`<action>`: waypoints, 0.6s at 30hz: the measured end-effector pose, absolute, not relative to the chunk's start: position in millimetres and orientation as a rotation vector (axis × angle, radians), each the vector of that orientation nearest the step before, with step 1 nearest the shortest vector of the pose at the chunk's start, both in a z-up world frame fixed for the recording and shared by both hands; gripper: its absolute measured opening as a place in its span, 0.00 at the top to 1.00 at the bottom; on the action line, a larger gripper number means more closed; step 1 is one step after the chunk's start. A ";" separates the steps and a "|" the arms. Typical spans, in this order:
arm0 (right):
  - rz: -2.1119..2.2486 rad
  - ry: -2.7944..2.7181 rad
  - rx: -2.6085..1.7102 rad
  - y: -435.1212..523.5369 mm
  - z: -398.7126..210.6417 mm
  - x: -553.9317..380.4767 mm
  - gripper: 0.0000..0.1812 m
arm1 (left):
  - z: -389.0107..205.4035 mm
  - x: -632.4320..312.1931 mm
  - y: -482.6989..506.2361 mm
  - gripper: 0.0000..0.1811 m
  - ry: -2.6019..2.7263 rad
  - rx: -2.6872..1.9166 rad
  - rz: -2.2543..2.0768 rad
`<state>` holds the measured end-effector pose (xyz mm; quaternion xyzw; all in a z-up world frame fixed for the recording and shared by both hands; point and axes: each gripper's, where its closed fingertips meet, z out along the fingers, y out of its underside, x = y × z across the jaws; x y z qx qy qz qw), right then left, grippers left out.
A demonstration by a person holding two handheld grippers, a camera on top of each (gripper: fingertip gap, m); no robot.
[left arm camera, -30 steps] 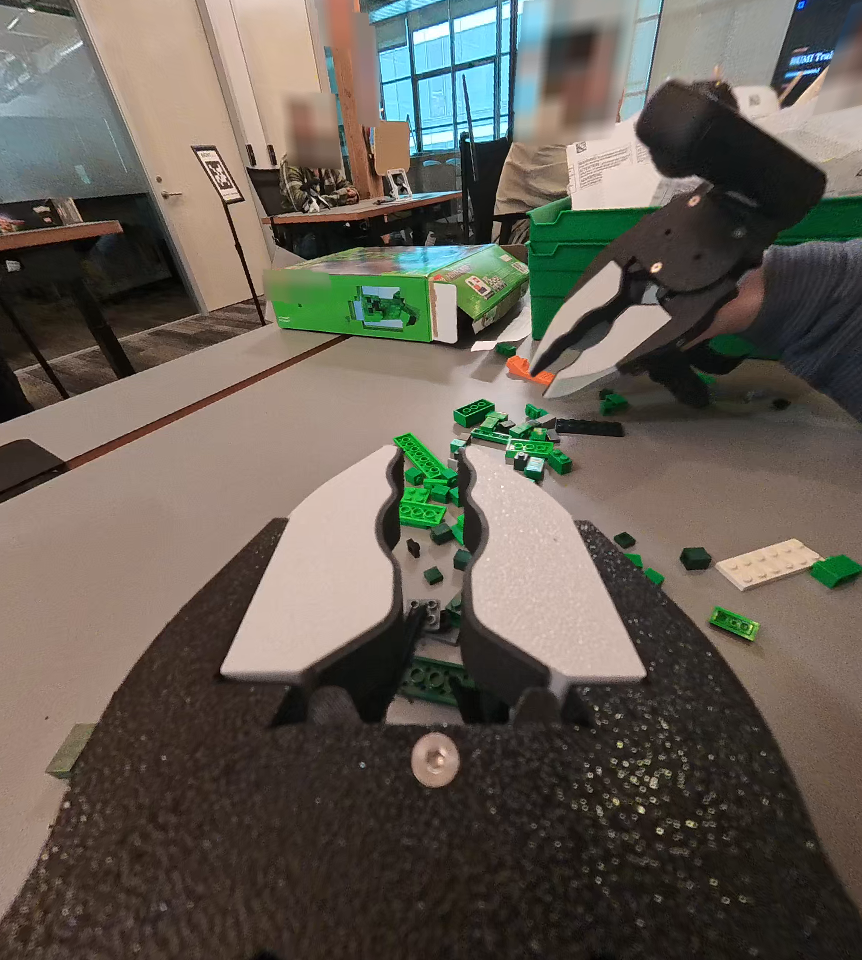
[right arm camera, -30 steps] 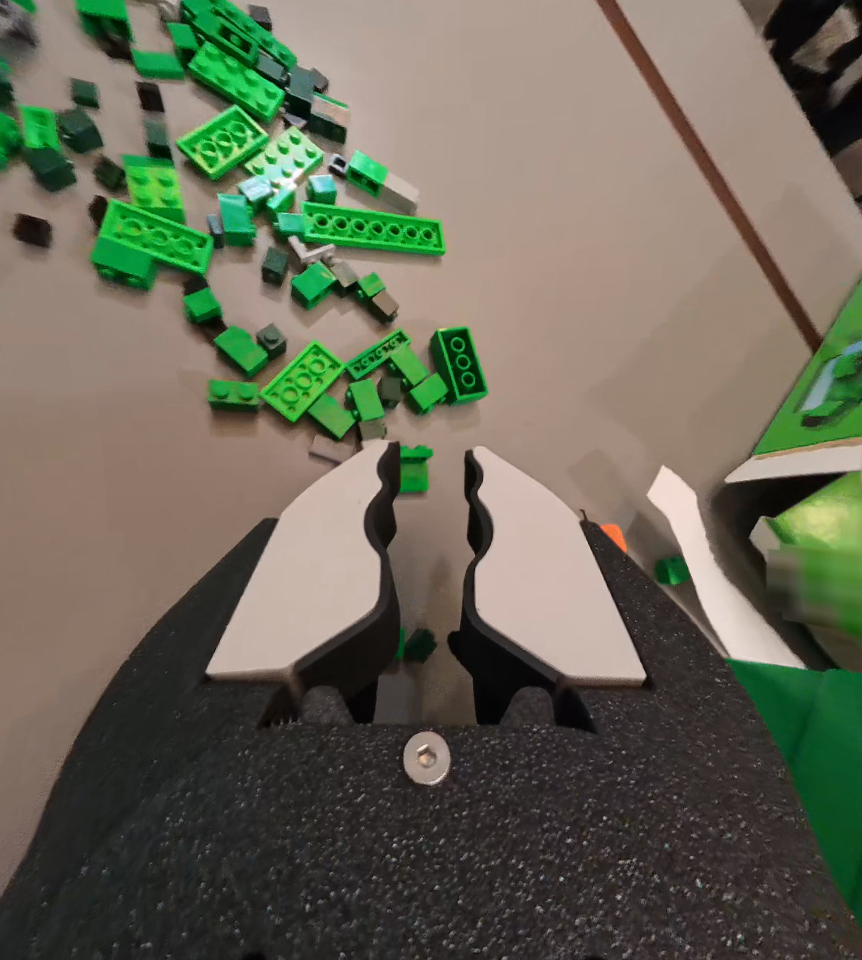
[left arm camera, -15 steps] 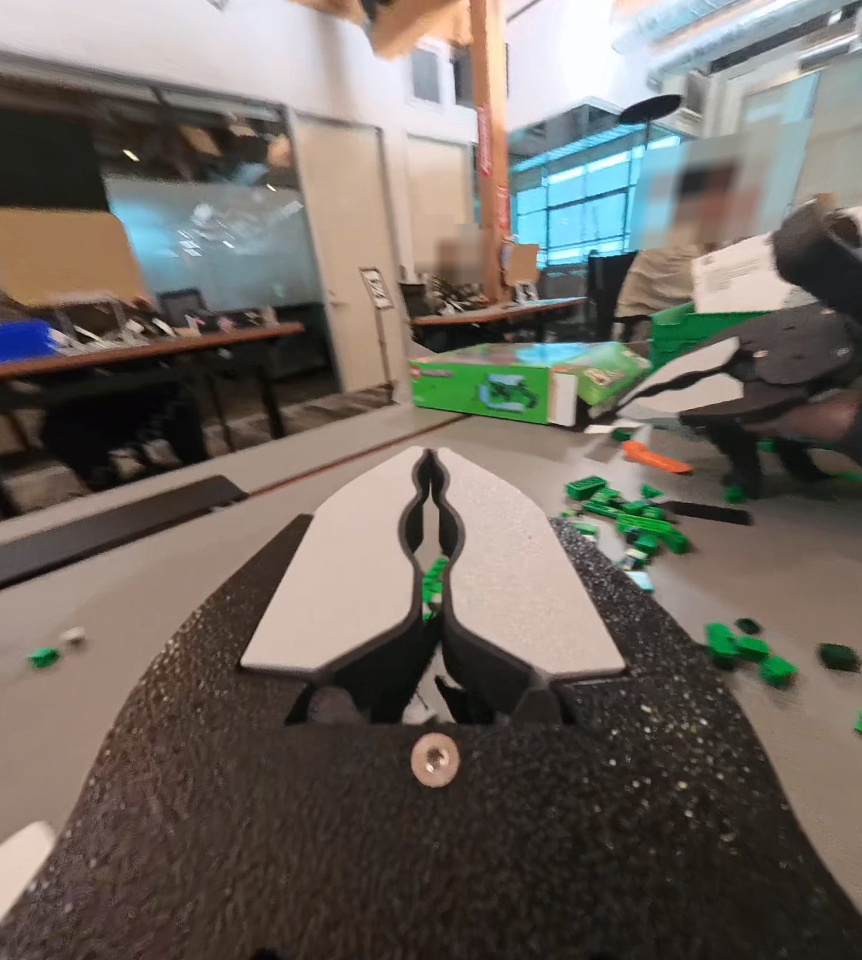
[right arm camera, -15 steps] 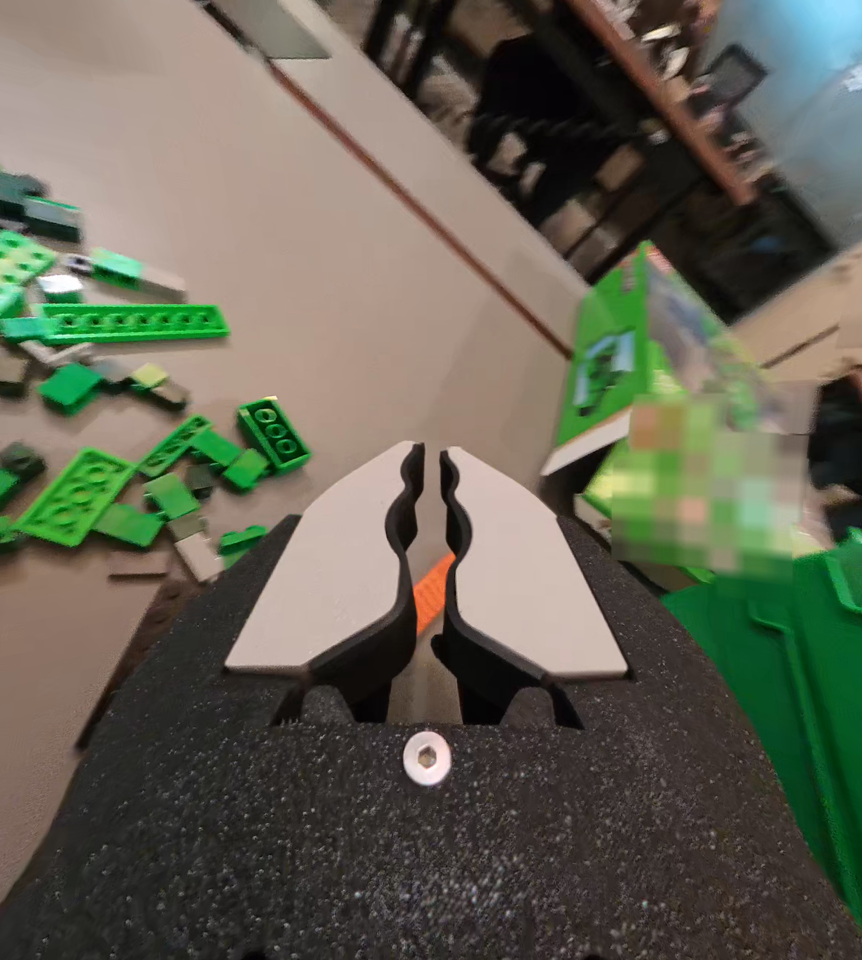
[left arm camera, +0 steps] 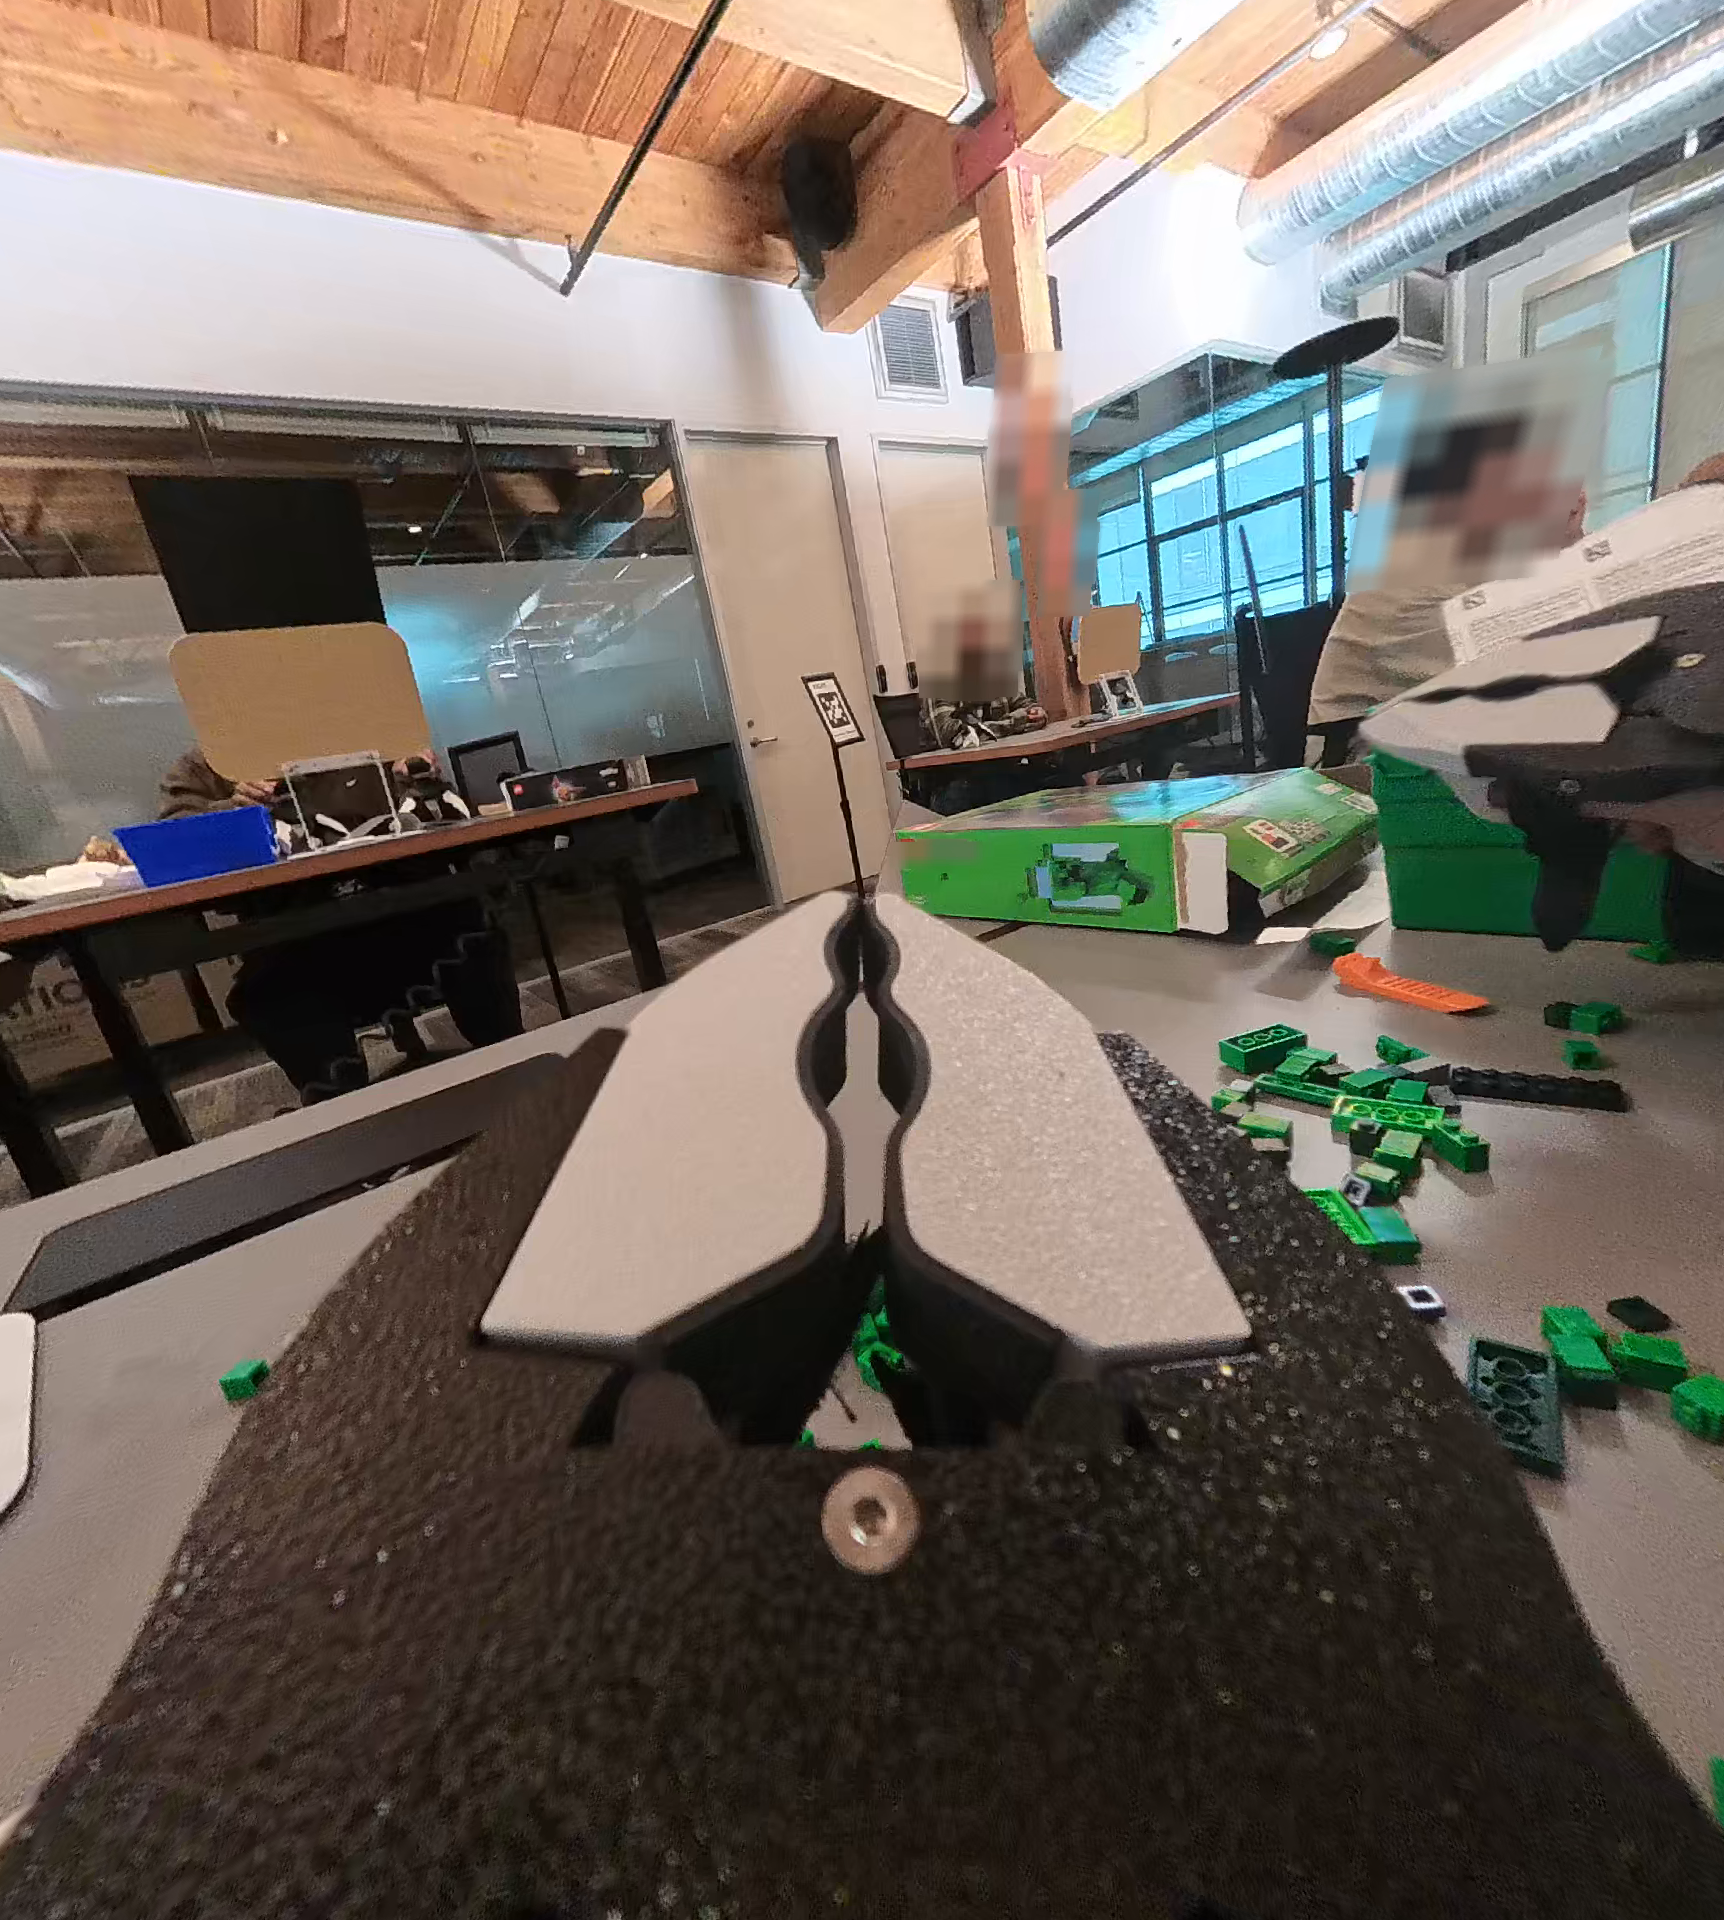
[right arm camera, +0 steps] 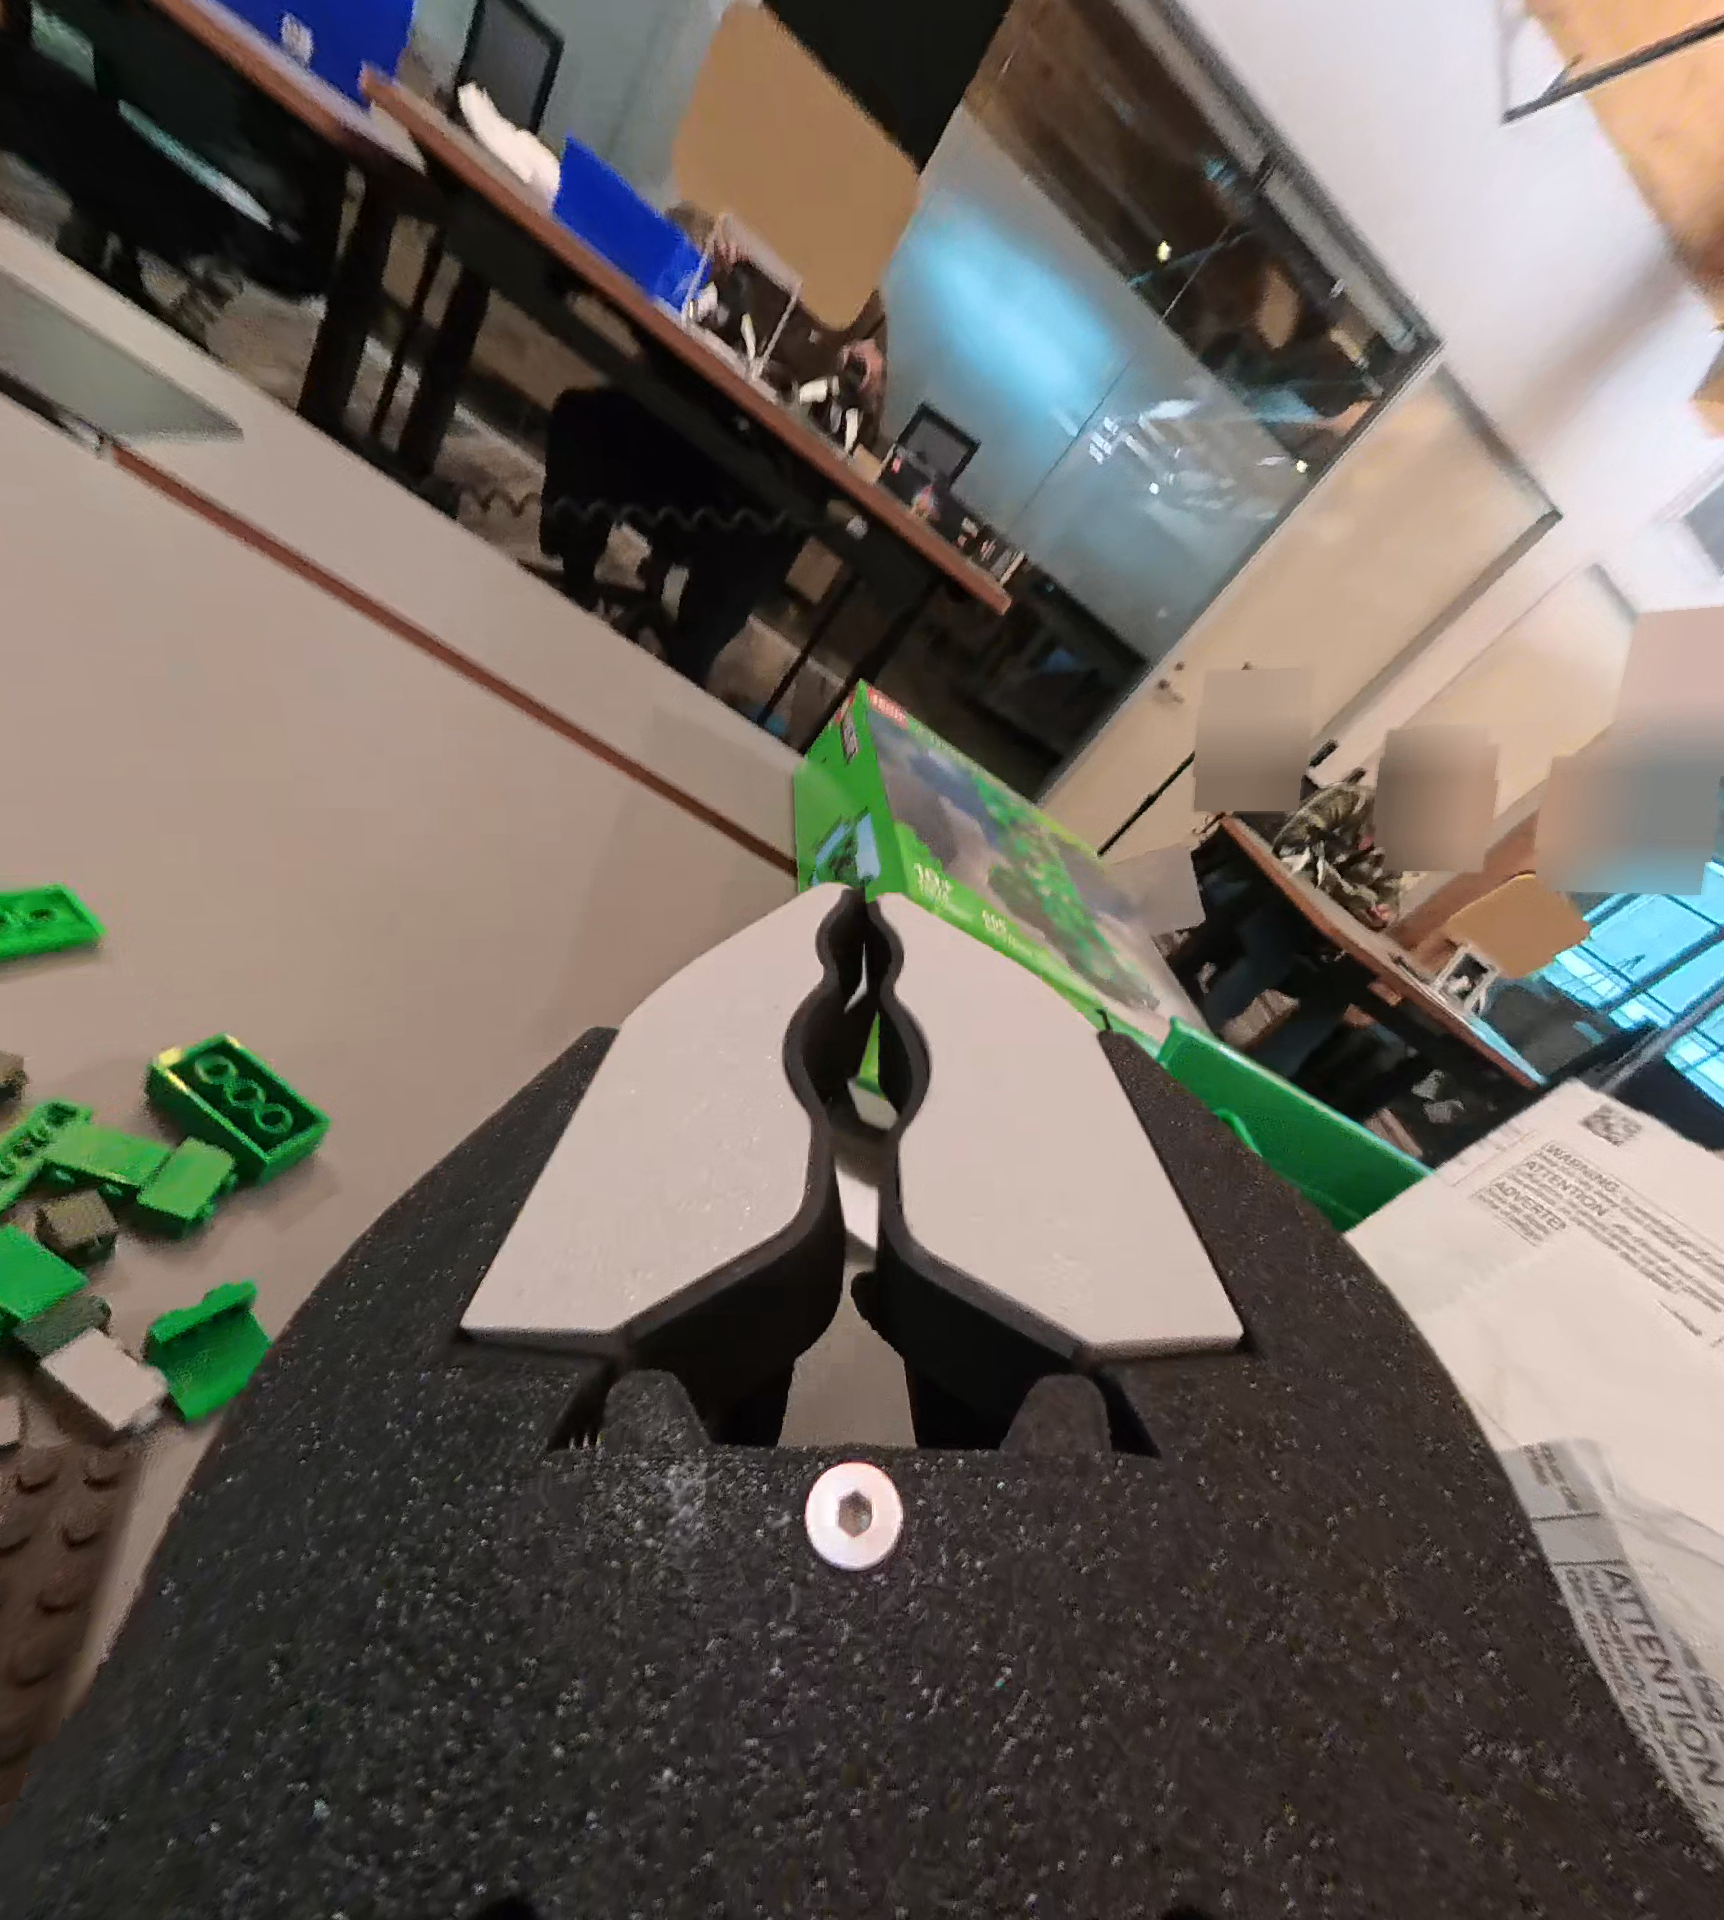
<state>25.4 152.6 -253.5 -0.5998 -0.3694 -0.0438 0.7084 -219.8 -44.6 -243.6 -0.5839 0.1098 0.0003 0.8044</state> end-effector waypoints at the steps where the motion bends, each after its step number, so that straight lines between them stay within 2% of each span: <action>1: -0.062 -0.803 -1.313 148.7 -249.0 22.4 1.00 | -244.2 -221.2 -44.1 1.00 0.228 -1.253 -0.005; 12: 0.258 -0.679 -1.191 124.9 -218.7 13.5 1.00 | -240.8 -238.3 -46.1 1.00 0.157 -1.227 -0.006; 18: 0.269 -0.655 -1.146 121.2 -209.8 18.0 1.00 | -233.8 -251.7 -51.6 1.00 0.149 -1.188 0.074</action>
